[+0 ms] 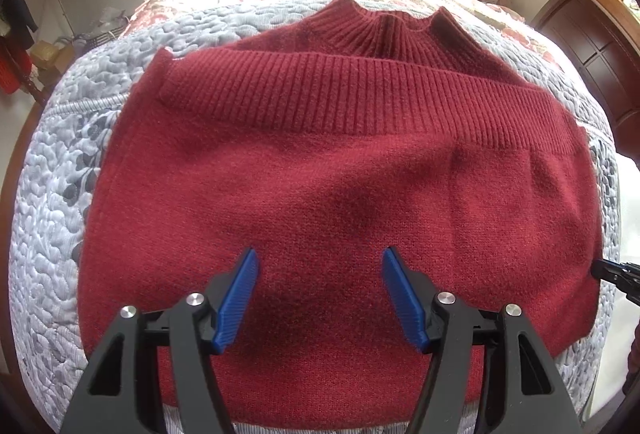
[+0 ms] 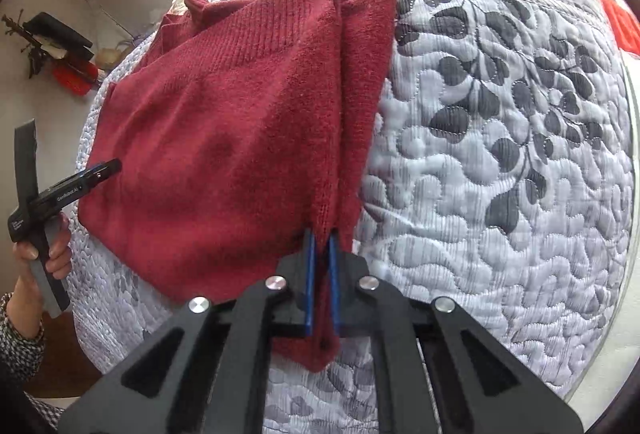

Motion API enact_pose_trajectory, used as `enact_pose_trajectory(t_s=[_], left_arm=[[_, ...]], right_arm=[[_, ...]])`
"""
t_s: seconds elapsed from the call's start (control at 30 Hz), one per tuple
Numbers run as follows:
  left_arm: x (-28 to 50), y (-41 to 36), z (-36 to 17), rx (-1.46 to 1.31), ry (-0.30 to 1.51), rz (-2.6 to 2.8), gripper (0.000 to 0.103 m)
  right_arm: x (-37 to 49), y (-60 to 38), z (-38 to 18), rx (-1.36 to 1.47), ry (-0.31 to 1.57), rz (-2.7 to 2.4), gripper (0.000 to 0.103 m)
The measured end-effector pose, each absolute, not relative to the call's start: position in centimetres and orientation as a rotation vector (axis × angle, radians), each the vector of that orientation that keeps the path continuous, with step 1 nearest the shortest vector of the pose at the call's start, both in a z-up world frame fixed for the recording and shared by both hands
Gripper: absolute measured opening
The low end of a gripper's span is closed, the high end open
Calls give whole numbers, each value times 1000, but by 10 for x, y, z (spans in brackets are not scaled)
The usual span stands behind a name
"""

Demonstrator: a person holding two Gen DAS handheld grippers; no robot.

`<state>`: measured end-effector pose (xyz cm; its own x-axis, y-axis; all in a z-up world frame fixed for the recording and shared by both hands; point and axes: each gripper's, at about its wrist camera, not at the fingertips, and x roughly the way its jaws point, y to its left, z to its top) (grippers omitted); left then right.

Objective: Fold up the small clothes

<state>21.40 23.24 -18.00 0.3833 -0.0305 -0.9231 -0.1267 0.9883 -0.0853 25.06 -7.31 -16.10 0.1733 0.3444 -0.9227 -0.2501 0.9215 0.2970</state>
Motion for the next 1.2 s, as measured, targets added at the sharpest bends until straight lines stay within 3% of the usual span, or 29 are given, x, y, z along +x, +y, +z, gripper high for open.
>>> enact_pose_trajectory(t_s=[0.2,0.43,0.53,0.57,0.77,0.83,0.9,0.93,1.2], left_arm=[[215,231,-191,-139,1195,70,66],[210,228,-180,-162,1179,59,66],[208,225,-177,-156,1174,51,66],[207,224,-176,-152,1174,51,66],[202,223,-167,-141,1161,55,67],[201,224,-165,-137,1157,65,67],[200,224,-165,-132,1156,70,68],[200,224,-165,-128,1156,71,68],[200,220,-175,-100,1182,76,70]], right_arm=[[250,-77,-180,121,1373,402,5],[248,-76,-158,128,1330,418,8],[245,-75,-150,116,1317,423,16],[242,-75,-150,115,1318,429,23],[216,-79,-157,88,1363,431,34],[206,-79,-165,83,1389,442,34],[200,-79,-171,78,1406,451,13],[198,-79,-173,79,1409,458,9],[192,-78,-183,58,1410,445,6]])
